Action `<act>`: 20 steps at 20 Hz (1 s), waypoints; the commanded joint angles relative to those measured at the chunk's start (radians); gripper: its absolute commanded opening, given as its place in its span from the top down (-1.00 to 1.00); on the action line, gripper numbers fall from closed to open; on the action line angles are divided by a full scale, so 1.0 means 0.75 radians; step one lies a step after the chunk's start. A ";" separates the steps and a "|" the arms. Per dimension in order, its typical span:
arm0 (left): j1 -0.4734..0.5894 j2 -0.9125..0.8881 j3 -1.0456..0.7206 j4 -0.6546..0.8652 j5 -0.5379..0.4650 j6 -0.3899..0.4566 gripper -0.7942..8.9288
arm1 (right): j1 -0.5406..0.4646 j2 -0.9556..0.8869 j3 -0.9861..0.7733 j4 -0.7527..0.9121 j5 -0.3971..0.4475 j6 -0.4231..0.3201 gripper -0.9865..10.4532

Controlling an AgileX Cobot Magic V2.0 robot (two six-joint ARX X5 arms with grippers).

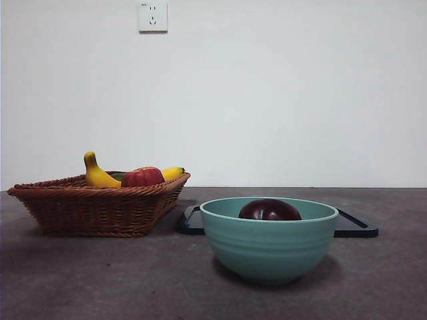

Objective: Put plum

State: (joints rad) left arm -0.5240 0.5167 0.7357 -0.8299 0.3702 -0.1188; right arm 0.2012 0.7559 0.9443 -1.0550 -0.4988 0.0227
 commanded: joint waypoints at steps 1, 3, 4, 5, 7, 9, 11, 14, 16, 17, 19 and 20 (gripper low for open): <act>-0.004 0.006 0.010 0.018 0.008 -0.004 0.07 | 0.060 0.087 -0.044 0.084 -0.004 0.030 0.22; -0.004 0.006 0.010 0.018 0.008 -0.003 0.07 | 0.123 0.155 -0.129 0.219 0.003 0.082 0.22; -0.004 0.006 0.010 0.018 0.008 -0.003 0.07 | 0.156 0.187 -0.173 0.303 0.008 0.117 0.22; -0.004 0.006 0.010 0.019 0.008 -0.002 0.07 | 0.189 0.221 -0.212 0.385 0.024 0.152 0.22; -0.004 0.006 0.010 0.019 0.007 -0.001 0.07 | 0.254 0.293 -0.259 0.517 0.093 0.200 0.22; -0.004 0.006 0.010 0.019 0.007 0.003 0.07 | 0.314 0.377 -0.263 0.596 0.163 0.211 0.22; -0.004 0.006 0.010 0.019 0.007 0.003 0.07 | 0.366 0.459 -0.263 0.673 0.224 0.236 0.29; -0.004 0.006 0.010 0.019 0.007 0.003 0.07 | 0.426 0.582 -0.263 0.775 0.292 0.250 0.37; -0.004 0.006 0.010 0.019 0.007 0.002 0.07 | 0.454 0.656 -0.263 0.829 0.314 0.265 0.37; -0.004 0.006 0.010 0.019 0.007 0.003 0.07 | 0.464 0.688 -0.263 0.850 0.326 0.266 0.37; -0.004 0.006 0.010 0.018 0.007 0.002 0.07 | 0.481 0.746 -0.263 0.881 0.363 0.271 0.38; -0.004 0.006 0.010 0.018 0.007 0.002 0.07 | 0.487 0.771 -0.263 0.891 0.391 0.271 0.42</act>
State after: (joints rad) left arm -0.5240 0.5167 0.7357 -0.8291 0.3706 -0.1188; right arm 0.5583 1.3224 0.7433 -0.3965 -0.2081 0.2150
